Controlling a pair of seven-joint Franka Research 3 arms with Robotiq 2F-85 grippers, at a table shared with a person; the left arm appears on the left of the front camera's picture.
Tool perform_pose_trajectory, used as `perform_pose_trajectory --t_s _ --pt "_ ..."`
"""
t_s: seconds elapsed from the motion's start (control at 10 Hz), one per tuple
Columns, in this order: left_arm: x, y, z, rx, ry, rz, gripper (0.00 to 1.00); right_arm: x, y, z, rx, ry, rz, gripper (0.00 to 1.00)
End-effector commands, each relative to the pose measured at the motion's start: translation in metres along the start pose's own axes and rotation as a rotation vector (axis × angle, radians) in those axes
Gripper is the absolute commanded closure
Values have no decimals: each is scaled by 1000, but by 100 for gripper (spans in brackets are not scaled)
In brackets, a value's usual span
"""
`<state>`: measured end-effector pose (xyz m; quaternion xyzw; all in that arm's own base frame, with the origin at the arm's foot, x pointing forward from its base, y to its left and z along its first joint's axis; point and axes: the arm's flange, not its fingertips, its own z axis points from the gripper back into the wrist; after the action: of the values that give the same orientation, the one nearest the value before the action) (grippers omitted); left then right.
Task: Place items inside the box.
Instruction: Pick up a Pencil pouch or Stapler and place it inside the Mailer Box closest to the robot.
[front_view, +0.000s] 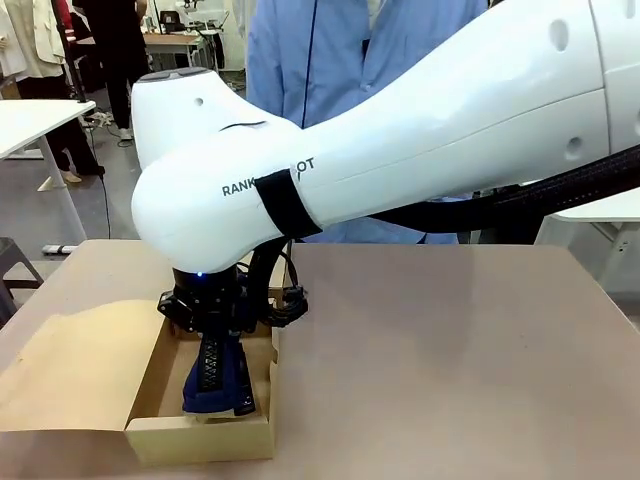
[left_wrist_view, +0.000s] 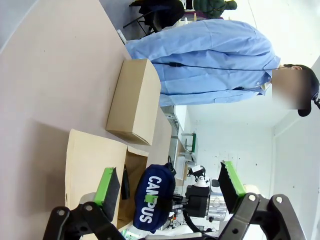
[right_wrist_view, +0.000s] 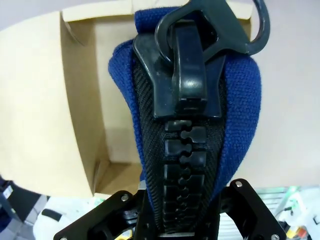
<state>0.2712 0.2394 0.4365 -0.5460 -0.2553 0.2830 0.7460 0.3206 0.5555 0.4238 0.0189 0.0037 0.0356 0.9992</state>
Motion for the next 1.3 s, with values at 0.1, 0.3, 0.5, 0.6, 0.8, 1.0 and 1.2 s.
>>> perform_pose_trajectory --t_s 0.1,0.3,0.5,0.6,0.8,1.0,1.2 --pt "-1 0 0 -22 -6 -19 0 13 0 -22 -5 58 -16 94" --pt "-1 0 0 -22 -6 -19 0 16 -1 -32 -2 35 3 94" --pt "-1 0 0 -22 -6 -19 0 26 0 -48 -13 100 21 94" --pt "-1 0 0 -22 -6 -19 0 28 0 -59 -30 138 17 94" --pt "-1 0 0 -22 -6 -19 0 29 -3 -70 -47 170 19 94" --pt "-1 0 0 -22 -6 -19 0 32 -6 -75 -52 164 4 94" --pt "-1 0 0 -22 -6 -19 0 33 -7 -77 -45 163 2 94"
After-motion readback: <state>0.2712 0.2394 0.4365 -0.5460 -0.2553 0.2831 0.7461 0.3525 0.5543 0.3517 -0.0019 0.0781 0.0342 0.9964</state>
